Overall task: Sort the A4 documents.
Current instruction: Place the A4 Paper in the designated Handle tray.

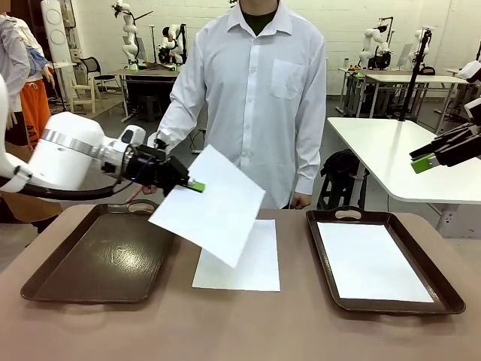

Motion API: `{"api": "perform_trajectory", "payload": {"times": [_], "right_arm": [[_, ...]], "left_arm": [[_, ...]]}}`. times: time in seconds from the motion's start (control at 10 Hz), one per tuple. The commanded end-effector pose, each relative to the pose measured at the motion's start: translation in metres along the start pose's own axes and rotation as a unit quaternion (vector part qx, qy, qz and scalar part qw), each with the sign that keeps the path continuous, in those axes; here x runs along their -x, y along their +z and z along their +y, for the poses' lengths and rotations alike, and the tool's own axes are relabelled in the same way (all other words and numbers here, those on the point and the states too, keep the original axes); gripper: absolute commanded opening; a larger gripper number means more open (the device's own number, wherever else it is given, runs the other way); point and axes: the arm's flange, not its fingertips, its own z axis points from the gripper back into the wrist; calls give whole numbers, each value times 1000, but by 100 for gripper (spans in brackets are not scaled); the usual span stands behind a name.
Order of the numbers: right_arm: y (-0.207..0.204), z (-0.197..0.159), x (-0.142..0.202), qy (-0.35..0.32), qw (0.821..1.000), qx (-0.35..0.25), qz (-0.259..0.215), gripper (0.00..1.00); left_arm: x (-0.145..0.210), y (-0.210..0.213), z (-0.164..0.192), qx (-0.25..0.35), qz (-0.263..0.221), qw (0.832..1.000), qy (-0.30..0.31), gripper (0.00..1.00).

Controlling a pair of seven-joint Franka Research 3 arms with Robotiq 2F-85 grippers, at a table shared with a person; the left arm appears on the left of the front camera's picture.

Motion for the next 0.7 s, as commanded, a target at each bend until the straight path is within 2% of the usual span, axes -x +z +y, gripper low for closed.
{"api": "perform_trajectory", "payload": {"times": [0.0, 0.2, 0.6], "right_arm": [[-1, 0, 1, 0, 1000, -1, 0, 89], [-1, 0, 1, 0, 1000, -1, 0, 89], [-1, 0, 1, 0, 1000, -1, 0, 89]], "left_arm": [[21, 42, 1, -43, -38, 998, 18, 1], [30, 75, 15, -37, -48, 997, 40, 1], [42, 113, 37, -73, -40, 992, 94, 1]]}}
